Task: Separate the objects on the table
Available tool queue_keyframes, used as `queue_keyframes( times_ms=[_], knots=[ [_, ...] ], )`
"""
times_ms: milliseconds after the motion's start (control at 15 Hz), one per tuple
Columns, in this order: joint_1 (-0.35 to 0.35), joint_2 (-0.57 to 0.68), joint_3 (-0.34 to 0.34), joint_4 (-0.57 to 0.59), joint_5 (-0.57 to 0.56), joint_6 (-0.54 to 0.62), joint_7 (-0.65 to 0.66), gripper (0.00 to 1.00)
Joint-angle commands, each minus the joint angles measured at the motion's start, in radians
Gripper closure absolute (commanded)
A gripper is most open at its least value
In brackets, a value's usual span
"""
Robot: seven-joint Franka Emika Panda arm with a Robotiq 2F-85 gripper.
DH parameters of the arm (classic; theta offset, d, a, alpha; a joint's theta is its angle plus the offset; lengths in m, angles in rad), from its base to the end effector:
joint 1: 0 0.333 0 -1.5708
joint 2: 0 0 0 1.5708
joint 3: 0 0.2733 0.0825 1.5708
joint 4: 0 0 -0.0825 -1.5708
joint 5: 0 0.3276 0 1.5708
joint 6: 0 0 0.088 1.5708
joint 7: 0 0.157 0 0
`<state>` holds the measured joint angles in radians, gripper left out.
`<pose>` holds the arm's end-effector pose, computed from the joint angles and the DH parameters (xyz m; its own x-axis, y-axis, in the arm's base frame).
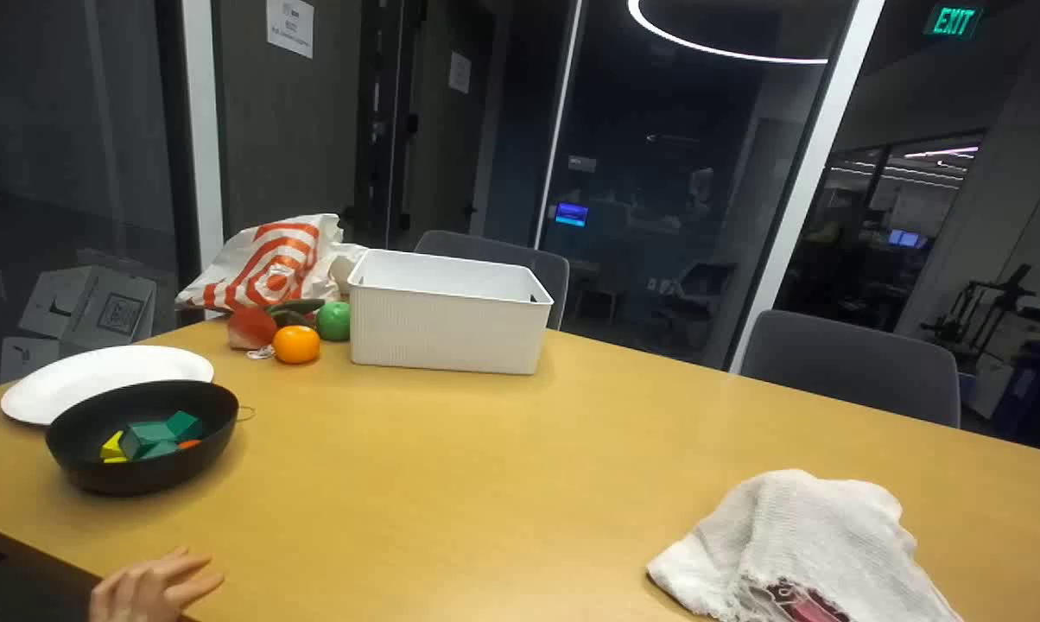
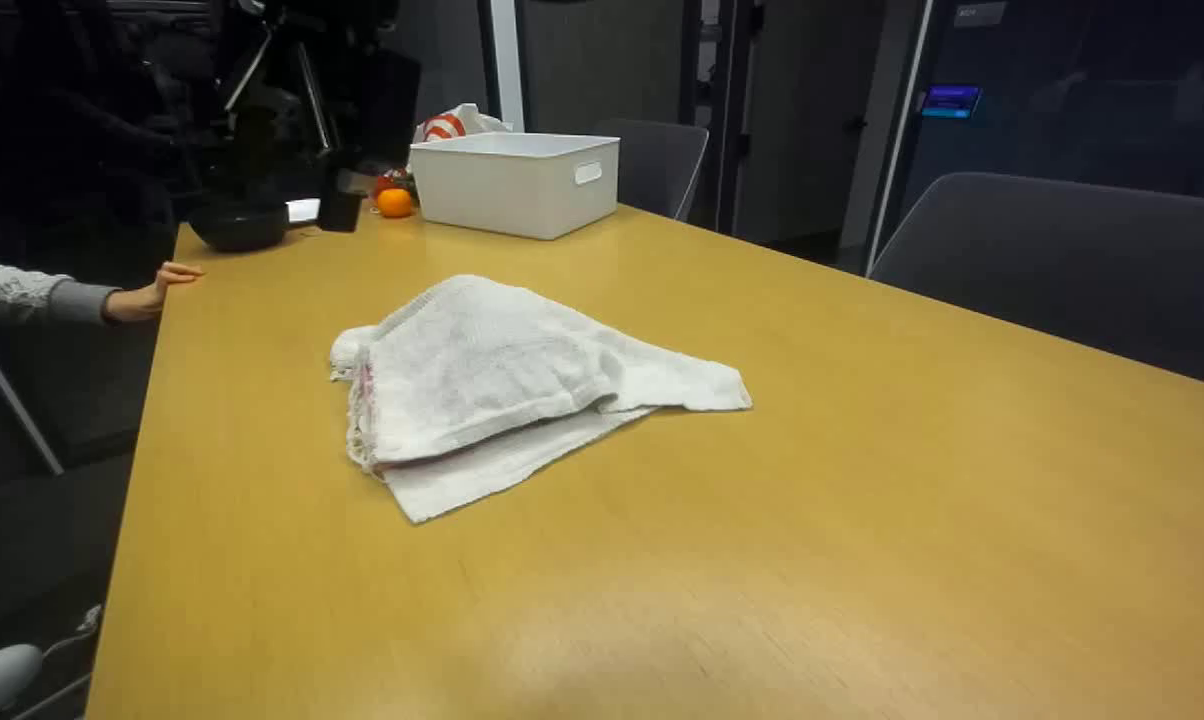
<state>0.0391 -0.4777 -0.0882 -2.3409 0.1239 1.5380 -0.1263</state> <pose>0.3192 0.0036 0.4227 0.9489 0.1040 -0.2978 0.0454 -0.9793 -0.1975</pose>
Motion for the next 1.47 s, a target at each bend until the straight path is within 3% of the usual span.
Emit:
queue_keyframes(
  times_ms=[0, 800, 1400],
  knots=[
    [-0.017, 0.001, 0.014, 0.005, 0.005, -0.002, -0.006, 0.00],
    [-0.016, -0.002, 0.015, -0.004, 0.012, 0.009, -0.010, 0.00],
    [-0.015, 0.068, 0.069, -0.198, -0.023, 0.390, 0.027, 0.00]
  ],
)
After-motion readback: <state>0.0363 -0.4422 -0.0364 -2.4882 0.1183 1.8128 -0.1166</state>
